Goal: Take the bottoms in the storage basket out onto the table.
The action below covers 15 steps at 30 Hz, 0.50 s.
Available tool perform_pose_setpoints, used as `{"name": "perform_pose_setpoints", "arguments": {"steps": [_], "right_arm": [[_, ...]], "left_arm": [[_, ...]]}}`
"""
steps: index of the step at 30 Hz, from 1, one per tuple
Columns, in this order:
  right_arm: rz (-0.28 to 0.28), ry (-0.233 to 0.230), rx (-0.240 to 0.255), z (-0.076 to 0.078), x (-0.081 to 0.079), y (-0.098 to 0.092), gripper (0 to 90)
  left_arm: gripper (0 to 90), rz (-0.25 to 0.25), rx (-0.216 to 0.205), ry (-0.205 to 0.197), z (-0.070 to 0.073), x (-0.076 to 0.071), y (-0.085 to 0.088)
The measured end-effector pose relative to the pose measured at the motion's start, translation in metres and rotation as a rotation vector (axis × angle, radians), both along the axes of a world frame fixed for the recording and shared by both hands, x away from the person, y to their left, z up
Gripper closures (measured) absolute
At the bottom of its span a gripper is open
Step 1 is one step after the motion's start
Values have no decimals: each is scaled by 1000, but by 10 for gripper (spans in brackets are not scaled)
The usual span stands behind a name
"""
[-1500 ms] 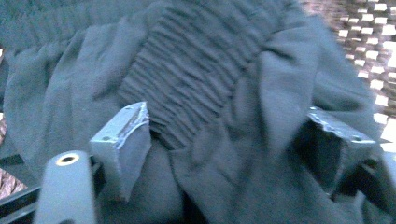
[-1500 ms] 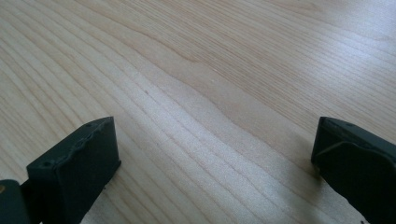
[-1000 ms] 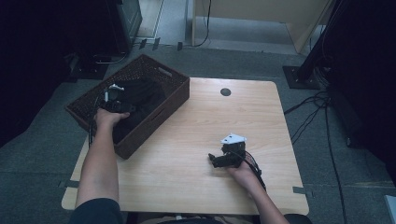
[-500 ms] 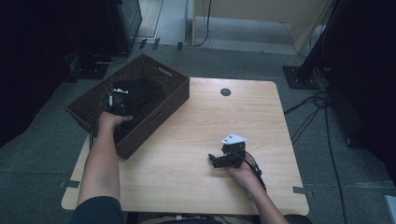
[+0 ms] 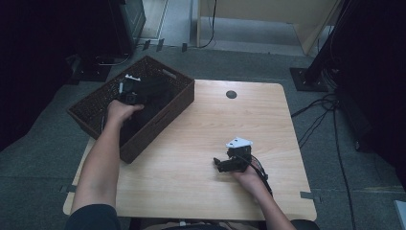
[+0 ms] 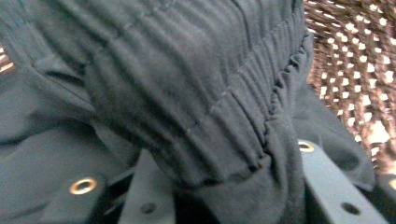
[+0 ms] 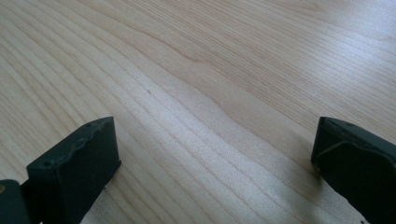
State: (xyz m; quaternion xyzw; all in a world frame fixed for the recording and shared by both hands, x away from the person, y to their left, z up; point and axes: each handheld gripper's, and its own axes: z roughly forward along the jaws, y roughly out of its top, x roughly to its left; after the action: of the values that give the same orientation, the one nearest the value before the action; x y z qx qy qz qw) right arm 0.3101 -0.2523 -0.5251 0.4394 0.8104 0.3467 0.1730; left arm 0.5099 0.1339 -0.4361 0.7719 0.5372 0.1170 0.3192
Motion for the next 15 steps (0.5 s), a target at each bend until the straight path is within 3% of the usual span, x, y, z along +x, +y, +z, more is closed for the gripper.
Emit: {"name": "perform_pose_setpoints", "arguments": {"steps": [1,2,3,4,5,6,7,8,11,12,13,15], "right_arm": [[1,0,1,0,0,0,4],[1,0,1,0,0,0,4],[0,0,0,0,0,0,4],[0,0,0,0,0,0,4],[-1,0,0,0,0,0,4],[-1,0,0,0,0,0,4],[-1,0,0,0,0,0,4],[-1,0,0,0,0,0,4],[1,-2,-1,0,0,0,4],[2,-2,-1,0,0,0,4],[1,-2,-2,0,0,0,4],[1,-2,-1,0,0,0,4]], "left_arm": [[638,-20,13,9,-7,2,-10],[570,-20,13,9,-7,2,-10],[570,-17,27,14,-12,4,-13],[507,-2,46,18,-16,5,-15],[324,20,86,47,-24,7,-13],[265,23,114,64,-26,8,-10],[220,23,114,64,-26,8,-10],[172,60,171,78,-25,9,-2],[134,97,174,65,-20,6,11],[131,118,156,63,-16,5,19],[127,165,108,80,-12,2,32],[121,180,100,89,-12,1,38]]}}
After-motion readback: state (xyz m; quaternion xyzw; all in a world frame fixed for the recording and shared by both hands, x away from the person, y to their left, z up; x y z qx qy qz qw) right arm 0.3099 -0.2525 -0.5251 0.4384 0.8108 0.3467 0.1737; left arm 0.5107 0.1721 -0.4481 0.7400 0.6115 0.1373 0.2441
